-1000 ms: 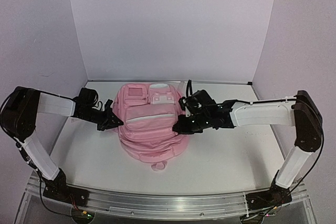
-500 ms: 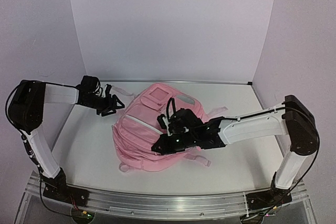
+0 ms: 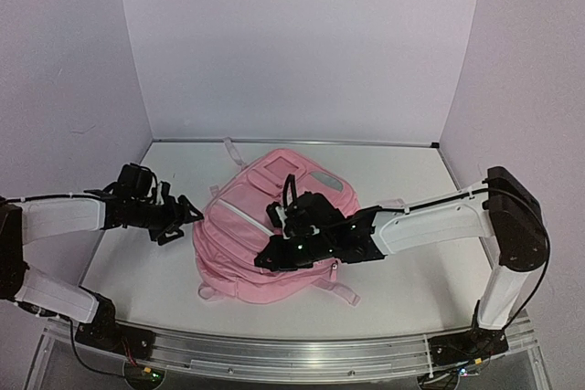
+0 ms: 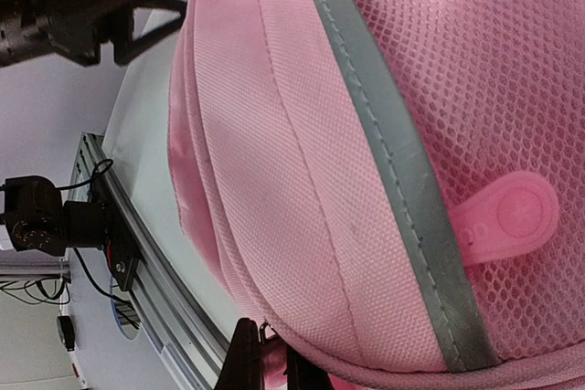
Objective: Pack the student bag
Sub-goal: Zip the student bag at the center of the board.
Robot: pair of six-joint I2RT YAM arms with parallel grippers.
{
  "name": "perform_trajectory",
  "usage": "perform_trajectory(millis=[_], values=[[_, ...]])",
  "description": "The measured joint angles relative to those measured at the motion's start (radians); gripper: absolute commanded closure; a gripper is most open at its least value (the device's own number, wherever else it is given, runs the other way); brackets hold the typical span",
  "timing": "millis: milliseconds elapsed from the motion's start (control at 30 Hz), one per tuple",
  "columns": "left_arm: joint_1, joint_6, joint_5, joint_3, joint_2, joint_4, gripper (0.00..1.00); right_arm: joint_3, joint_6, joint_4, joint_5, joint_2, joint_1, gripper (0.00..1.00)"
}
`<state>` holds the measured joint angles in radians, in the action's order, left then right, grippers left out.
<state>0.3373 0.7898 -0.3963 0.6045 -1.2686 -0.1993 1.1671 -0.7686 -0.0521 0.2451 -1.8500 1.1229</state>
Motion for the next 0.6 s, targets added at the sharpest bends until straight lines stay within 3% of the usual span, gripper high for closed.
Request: perform_trajectory(millis=[133,300,600], values=[[0.078,0.075,-0.013,-0.042,0.0,0.0,0.61,0.0,-0.012,0.0,-0.012,0.0,0.002,1.0],[0.083,0.117,-0.012,-0.068,0.0,0.022,0.98,0.0,-0.033,0.002,-0.037,0.0,0.006,1.0],[0.074,0.085,-0.009,-0.066,-0.002,0.017,1.0,-0.101,-0.059,0.066,-0.134,0.119,0.005,1.0]])
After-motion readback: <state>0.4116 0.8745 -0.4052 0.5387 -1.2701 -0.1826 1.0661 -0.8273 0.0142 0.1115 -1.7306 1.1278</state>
